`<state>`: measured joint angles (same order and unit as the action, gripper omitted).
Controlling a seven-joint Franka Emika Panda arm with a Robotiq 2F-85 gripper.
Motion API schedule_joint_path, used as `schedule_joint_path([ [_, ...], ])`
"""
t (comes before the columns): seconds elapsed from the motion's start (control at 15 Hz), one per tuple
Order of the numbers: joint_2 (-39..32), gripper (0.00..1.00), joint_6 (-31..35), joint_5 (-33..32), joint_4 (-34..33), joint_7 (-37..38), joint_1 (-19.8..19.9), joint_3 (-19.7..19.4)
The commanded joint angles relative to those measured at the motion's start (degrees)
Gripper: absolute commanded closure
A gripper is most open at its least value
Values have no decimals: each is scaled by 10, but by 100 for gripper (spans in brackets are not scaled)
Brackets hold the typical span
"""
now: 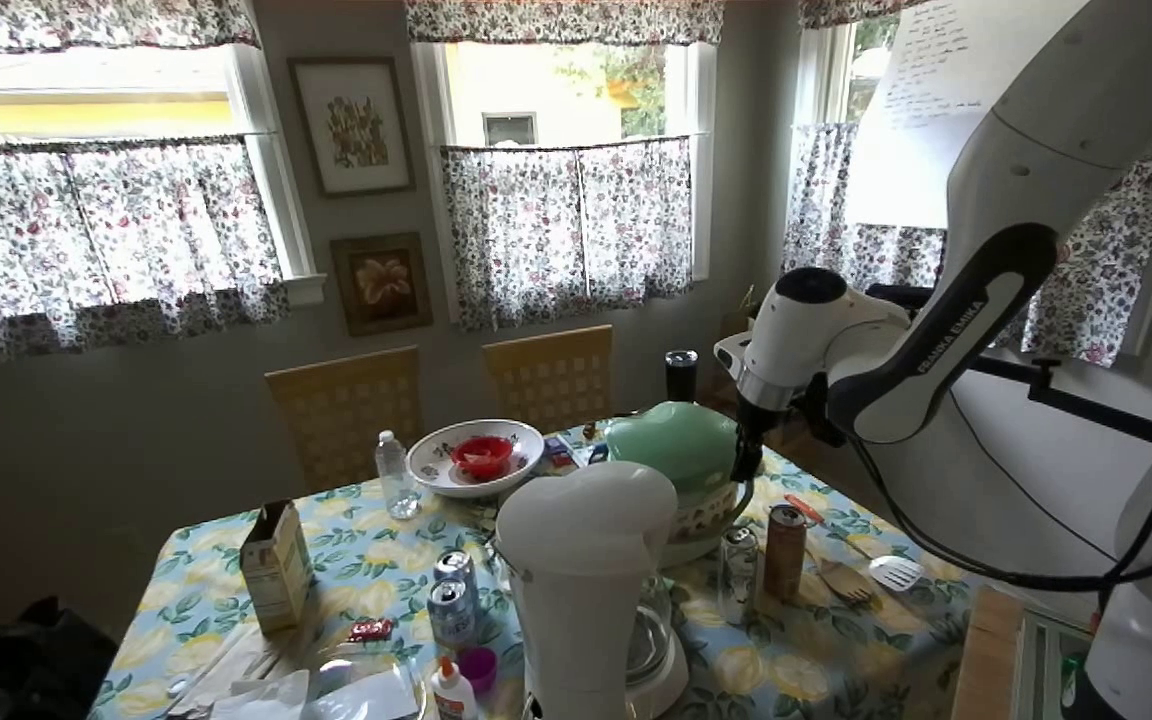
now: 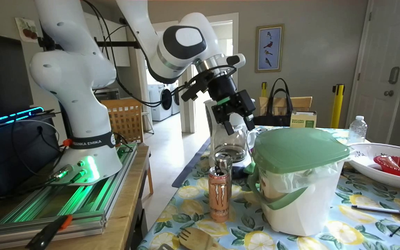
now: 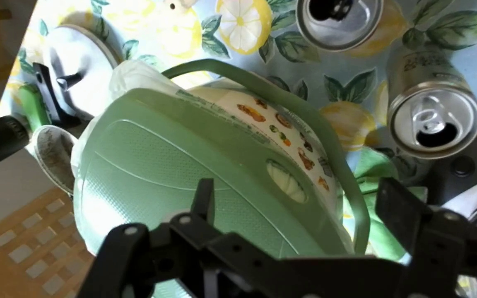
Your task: Open the white and green bin then place the two empty cans from the table inside the bin.
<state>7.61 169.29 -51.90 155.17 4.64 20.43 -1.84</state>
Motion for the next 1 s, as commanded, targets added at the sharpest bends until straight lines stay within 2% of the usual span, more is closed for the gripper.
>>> schedule_joint_path([
  [0.0, -25, 0, 25, -124, -33, 124, 33, 21],
  [0.93, -119, 0, 1, -465, -120, 456, 21, 23],
])
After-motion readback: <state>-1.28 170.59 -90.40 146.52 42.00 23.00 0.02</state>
